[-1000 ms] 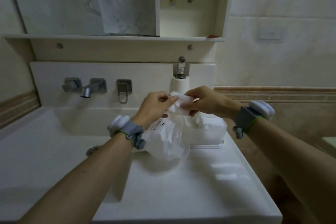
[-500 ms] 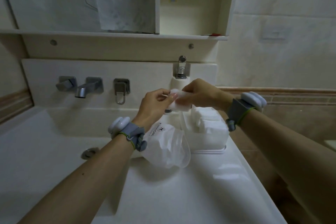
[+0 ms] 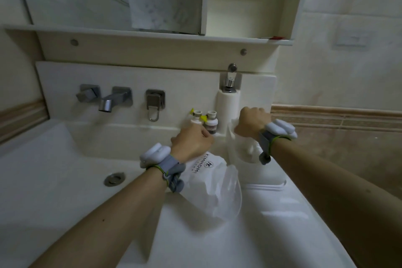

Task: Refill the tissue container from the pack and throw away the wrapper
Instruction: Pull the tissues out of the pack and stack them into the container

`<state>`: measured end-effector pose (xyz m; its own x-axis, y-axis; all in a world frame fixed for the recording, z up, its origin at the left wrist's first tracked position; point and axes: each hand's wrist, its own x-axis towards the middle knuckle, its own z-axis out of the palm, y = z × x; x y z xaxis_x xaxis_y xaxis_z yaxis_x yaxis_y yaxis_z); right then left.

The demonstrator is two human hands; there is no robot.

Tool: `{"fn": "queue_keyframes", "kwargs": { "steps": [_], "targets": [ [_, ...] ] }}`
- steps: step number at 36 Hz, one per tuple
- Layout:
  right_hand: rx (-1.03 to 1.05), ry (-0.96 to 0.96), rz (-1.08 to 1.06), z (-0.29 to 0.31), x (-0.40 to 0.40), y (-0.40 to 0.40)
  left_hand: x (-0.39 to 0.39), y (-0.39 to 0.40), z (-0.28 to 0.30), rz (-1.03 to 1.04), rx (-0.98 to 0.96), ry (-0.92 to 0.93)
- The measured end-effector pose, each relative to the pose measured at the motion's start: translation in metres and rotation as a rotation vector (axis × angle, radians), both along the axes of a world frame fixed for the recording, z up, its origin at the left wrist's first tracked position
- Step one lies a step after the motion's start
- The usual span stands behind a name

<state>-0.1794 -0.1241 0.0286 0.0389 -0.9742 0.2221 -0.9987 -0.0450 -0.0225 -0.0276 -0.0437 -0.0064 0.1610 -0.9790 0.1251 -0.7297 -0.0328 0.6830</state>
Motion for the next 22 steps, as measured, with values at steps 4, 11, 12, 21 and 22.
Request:
{"fn": "queue_keyframes", "kwargs": {
  "steps": [4,11,12,21,22],
  "targets": [
    [-0.037,0.110,-0.021,-0.013,0.000,-0.012,0.000,-0.002,0.000,-0.007,-0.010,-0.007],
    [-0.112,0.154,0.048,-0.022,-0.005,-0.020,-0.001,0.000,0.000,-0.028,-0.003,0.000],
    [-0.131,0.140,0.052,-0.022,-0.006,-0.019,-0.002,-0.001,-0.001,-0.032,-0.005,0.005],
    [-0.141,0.118,0.173,-0.025,-0.016,-0.018,-0.002,-0.001,-0.001,-0.003,-0.032,0.020],
    [-0.141,0.103,0.178,-0.024,-0.016,-0.018,-0.001,-0.002,-0.001,0.006,-0.035,0.023]
  ]
}}
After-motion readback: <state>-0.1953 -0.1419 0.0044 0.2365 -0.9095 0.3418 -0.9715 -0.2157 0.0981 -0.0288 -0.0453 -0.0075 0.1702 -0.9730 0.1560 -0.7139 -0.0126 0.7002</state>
